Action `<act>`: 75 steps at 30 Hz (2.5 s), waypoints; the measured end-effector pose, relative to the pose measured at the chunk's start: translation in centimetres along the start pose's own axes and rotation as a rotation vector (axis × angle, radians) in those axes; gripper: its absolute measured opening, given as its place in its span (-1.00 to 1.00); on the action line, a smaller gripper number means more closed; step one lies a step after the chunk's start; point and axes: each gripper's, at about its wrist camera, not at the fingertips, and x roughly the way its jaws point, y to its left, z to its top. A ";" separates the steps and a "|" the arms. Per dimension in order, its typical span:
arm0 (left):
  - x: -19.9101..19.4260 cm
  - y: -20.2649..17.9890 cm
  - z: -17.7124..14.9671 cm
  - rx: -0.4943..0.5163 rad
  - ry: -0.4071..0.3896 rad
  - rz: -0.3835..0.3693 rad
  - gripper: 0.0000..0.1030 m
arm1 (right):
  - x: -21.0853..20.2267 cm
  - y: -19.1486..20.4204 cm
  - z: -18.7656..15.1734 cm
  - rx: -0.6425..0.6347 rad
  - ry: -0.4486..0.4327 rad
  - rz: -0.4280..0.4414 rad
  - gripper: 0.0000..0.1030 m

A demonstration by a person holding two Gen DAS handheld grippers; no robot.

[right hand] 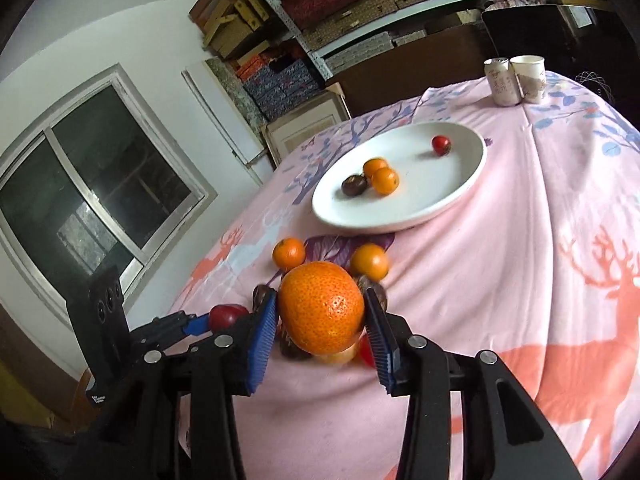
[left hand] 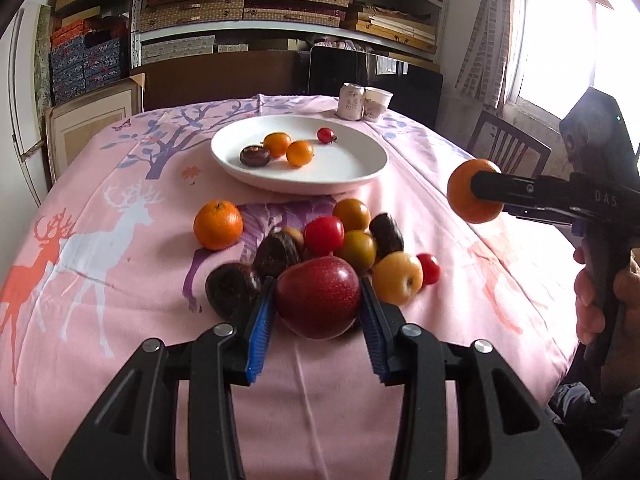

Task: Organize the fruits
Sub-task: 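Release the orange and red plum onto the white plate from both tools, then grasp another red plum with the left tool while the right tool grasps a red tomato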

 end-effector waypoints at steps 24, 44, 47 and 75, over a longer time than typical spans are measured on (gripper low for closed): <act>9.1 1.7 10.5 -0.064 0.022 -0.008 0.69 | 6.2 -7.3 8.2 0.099 -0.110 -0.019 0.42; 2.0 0.2 -2.0 0.093 0.130 0.184 0.41 | 0.8 -6.9 0.3 0.113 -0.136 -0.061 0.93; 2.9 0.7 -2.0 0.068 0.162 0.169 0.10 | 1.0 -7.7 0.4 0.160 -0.119 -0.047 0.93; 5.4 3.3 -0.2 -0.127 0.204 -0.039 0.02 | 1.3 -9.9 0.6 0.257 -0.110 0.012 0.93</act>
